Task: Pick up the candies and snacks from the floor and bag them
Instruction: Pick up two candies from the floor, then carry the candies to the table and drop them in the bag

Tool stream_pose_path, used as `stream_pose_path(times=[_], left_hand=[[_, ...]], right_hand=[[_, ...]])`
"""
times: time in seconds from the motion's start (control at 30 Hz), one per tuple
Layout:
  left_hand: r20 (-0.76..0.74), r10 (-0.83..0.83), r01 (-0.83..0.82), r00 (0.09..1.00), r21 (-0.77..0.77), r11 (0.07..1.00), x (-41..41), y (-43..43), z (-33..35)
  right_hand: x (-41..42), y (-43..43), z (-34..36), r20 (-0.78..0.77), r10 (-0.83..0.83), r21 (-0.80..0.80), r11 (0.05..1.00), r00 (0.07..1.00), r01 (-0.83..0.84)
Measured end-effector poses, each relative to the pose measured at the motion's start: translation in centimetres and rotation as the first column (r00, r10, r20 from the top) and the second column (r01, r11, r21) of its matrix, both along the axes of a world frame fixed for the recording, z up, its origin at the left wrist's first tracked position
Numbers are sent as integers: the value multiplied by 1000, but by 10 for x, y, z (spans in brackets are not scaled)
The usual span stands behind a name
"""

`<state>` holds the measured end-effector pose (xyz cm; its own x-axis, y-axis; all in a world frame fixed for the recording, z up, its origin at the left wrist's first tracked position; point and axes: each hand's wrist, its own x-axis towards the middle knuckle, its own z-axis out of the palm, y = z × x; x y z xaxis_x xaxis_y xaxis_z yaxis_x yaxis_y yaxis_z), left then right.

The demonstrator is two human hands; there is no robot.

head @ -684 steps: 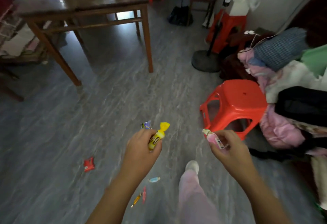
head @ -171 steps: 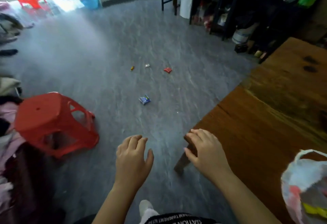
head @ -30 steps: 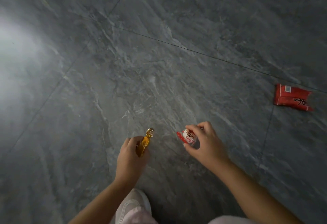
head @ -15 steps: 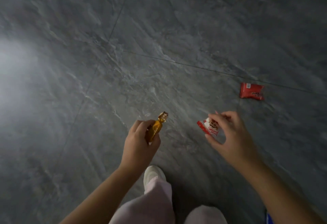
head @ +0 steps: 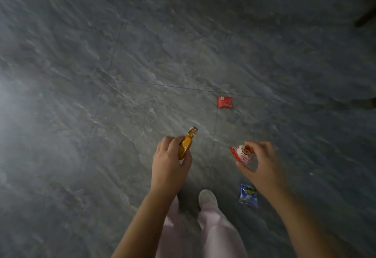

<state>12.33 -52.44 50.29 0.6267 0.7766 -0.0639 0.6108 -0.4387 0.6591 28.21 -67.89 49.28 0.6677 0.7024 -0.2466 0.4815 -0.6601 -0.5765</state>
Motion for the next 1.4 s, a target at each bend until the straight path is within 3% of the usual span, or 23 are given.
stream_pose_path(times=[0.17,0.3,0.47,0.63,1.03,1.17,1.33,1.4], left_hand=[[124,-115,121,986,-34,992,41,-54,75],[184,-324,338,928,-48,940,59,-65,122],[220,-555,560,802,43,827,69,-50,181],[206,-797,794,568,119,596,80,-44,230],[283,-929,969,237,-1,247,91,-155,277],[290,-951,990,107,53,128,85,-210,280],[209,-964,962,-164,248,-110,55,-321,285],[203,-954,948,-220,277,-159,39,-375,286]], right_hand=[[13,-54,92,21,-127,2,992,992,127],[7,-78,154,95,-291,94,955,952,282],[-27,-97,205,166,-457,163,887,874,433],[-69,-118,244,218,-572,150,820,791,552],[-188,-214,284,247,-926,247,346,287,905],[-218,-253,284,219,-963,289,220,160,932],[-261,-329,287,159,-987,371,63,3,927],[-284,-371,290,156,-986,386,13,-52,922]])
